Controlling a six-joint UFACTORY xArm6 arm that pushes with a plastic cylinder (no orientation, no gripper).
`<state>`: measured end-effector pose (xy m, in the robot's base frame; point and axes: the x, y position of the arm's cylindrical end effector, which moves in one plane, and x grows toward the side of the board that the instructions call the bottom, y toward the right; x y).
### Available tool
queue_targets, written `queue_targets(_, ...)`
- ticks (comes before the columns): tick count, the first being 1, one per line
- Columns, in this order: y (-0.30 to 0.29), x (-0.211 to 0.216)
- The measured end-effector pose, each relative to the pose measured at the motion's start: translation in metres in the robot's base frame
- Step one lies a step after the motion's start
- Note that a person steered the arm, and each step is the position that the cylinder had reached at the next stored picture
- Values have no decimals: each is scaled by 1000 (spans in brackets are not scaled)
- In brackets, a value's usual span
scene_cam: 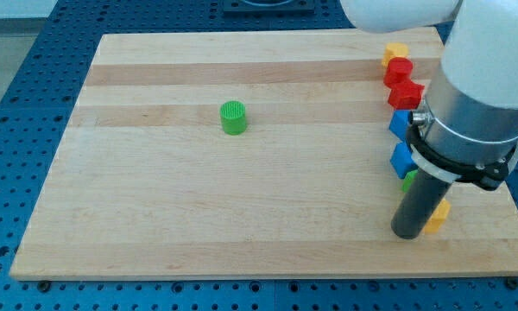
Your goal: Place the green circle parallel to the left of the yellow hexagon
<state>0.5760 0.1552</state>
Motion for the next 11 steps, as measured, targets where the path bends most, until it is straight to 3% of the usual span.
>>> queue_targets(2,-56,-5)
queue_targets(7,-243,-82)
queue_targets(8,-250,-119)
queue_targets(10,-247,-248)
queue_targets(11,-247,-253)
